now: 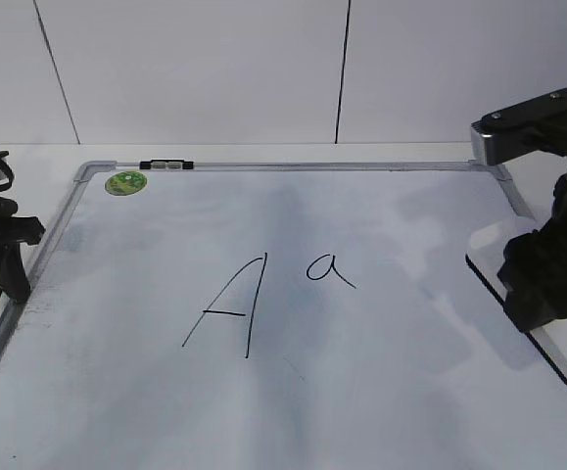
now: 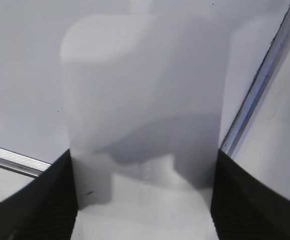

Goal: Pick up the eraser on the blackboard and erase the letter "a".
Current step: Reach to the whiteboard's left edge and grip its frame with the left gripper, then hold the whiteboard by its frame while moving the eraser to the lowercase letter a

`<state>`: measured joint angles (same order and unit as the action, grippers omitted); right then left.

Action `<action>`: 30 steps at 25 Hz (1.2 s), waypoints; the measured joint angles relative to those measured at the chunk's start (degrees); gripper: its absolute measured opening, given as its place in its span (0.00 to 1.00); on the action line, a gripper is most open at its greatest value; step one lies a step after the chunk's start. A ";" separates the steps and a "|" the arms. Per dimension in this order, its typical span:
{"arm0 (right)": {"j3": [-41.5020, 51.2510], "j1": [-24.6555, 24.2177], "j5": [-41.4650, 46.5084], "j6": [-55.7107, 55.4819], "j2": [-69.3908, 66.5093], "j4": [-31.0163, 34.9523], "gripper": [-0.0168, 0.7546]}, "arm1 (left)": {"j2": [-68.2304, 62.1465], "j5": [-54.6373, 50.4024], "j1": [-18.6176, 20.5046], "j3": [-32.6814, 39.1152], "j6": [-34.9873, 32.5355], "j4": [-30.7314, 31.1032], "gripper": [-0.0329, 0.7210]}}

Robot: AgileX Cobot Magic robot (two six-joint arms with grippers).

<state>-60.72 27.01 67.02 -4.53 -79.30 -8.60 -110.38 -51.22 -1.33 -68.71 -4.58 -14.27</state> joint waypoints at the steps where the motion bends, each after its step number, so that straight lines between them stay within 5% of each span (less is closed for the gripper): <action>1: 0.00 0.00 0.00 0.00 0.00 0.00 0.71 | 0.00 0.00 0.00 0.00 0.00 0.00 0.38; 30: 0.00 0.00 0.00 0.09 0.00 0.00 0.71 | 0.00 0.90 0.00 0.00 0.00 -0.43 0.26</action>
<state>-60.72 27.01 67.02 -4.44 -79.30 -8.60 -110.38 -50.33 -1.33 -68.71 -4.58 -14.70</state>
